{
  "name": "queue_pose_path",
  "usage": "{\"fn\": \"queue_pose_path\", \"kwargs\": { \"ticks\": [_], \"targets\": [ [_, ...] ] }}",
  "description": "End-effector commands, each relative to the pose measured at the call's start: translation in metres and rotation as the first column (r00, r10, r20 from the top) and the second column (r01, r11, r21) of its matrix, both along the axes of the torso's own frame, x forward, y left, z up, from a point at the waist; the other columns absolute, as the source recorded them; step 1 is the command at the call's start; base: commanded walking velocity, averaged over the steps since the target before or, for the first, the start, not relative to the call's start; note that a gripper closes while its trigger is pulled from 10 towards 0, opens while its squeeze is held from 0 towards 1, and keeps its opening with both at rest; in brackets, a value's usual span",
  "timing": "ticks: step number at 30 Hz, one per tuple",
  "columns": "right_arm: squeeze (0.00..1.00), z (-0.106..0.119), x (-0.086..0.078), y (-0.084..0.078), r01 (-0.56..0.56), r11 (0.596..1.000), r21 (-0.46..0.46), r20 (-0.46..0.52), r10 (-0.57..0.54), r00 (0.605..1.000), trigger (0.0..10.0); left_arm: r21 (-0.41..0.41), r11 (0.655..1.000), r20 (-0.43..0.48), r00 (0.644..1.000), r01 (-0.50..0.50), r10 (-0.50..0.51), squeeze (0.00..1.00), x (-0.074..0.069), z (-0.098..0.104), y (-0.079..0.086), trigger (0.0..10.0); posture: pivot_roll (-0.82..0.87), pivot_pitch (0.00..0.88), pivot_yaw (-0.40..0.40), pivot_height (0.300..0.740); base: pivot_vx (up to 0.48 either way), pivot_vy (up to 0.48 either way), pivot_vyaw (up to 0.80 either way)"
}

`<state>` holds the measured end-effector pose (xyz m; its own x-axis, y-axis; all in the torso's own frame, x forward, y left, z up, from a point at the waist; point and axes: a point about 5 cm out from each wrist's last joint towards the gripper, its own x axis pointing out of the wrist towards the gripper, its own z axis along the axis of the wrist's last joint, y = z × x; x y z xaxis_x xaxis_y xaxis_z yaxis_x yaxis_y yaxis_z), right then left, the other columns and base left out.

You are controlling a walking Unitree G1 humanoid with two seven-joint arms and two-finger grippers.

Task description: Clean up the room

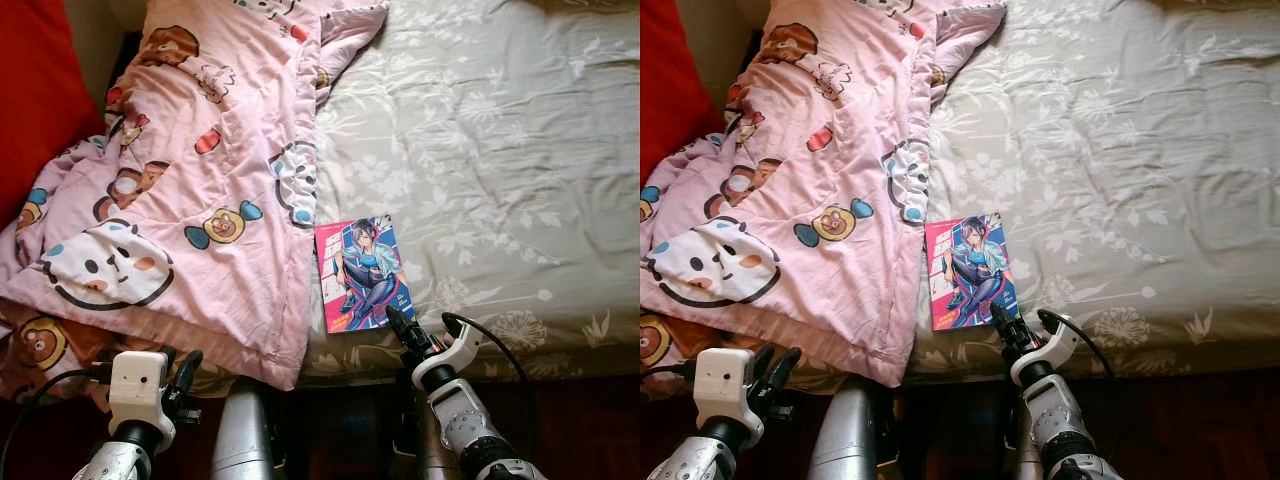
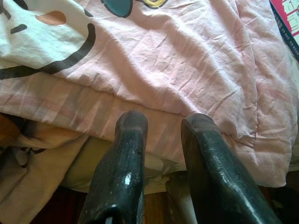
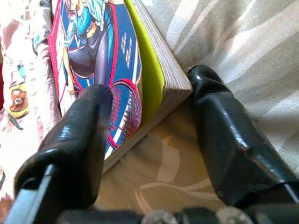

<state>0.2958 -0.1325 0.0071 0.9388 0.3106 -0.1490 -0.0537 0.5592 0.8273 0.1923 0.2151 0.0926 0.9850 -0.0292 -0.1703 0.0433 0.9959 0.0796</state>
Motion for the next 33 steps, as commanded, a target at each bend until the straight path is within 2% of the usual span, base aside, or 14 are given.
{"fn": "queue_pose_path", "kwargs": {
  "ticks": [1, 19, 23, 25, 26, 28, 31, 33],
  "targets": [
    [0.0, -0.02, -0.02, 0.022, -0.085, 0.995, 0.043, -0.108, 0.089, 0.99, 0.0, 0.012, 1.0, -0.036, 0.999, -0.018, 0.019, 0.0, -0.005, -0.005, 0.005, 10.0, 0.26, 0.359, 0.103, 0.589, 0.0, 0.0, 0.0],
    [0.0, -0.018, -0.015, 0.015, -0.038, 0.999, 0.012, -0.11, 0.039, 0.993, 0.0, 0.002, 1.0, -0.021, 1.0, -0.023, 0.023, 0.0, 0.003, -0.006, 0.004, 10.0, 0.25, 0.333, 0.094, 0.589, 0.0, 0.0, 0.0],
    [0.0, -0.017, -0.013, 0.012, -0.023, 1.0, -0.02, -0.112, 0.021, 0.993, 0.0, 0.0, 1.0, -0.014, 1.0, -0.027, 0.027, 0.0, 0.006, -0.006, 0.003, 10.0, 0.25, 0.317, 0.089, 0.589, 0.0, 0.0, 0.0],
    [0.0, -0.015, -0.011, 0.009, -0.002, 0.999, -0.039, -0.11, -0.002, 0.994, 0.0, -0.001, 1.0, -0.009, 1.0, -0.028, 0.028, 0.0, 0.008, -0.006, 0.003, 10.0, 0.24, 0.313, 0.088, 0.589, 0.0, 0.0, 0.0],
    [0.0, -0.01, -0.005, 0.0, 0.068, 0.995, -0.077, -0.086, -0.074, 0.994, 0.0, -0.003, 1.0, -0.003, 1.0, -0.031, 0.031, 0.0, 0.012, -0.007, 0.003, 10.0, 0.23, 0.296, 0.081, 0.589, 0.0, 0.0, 0.0],
    [0.0, -0.008, -0.003, -0.003, 0.086, 0.992, -0.093, -0.08, -0.094, 0.992, 0.0, -0.003, 0.999, -0.002, 0.999, -0.033, 0.033, 0.0, 0.013, -0.007, 0.003, 10.0, 0.23, 0.293, 0.08, 0.589, 0.0, 0.0, 0.0],
    [0.0, -0.004, -0.001, -0.018, 0.202, 0.968, -0.149, -0.058, -0.213, 0.975, 0.0, -0.009, 0.999, 0.007, 0.999, -0.04, 0.04, 0.0, 0.017, -0.008, 0.003, 10.0, 0.21, 0.272, 0.069, 0.589, 0.0, 0.0, 0.0],
    [0.0, -0.004, -0.001, -0.023, 0.237, 0.958, -0.165, -0.048, -0.248, 0.968, 0.0, -0.013, 0.999, 0.011, 0.999, -0.043, 0.044, 0.0, 0.02, -0.009, 0.003, 10.0, 0.2, 0.266, 0.065, 0.589, 0.0, 0.0, 0.0]
  ]
}}
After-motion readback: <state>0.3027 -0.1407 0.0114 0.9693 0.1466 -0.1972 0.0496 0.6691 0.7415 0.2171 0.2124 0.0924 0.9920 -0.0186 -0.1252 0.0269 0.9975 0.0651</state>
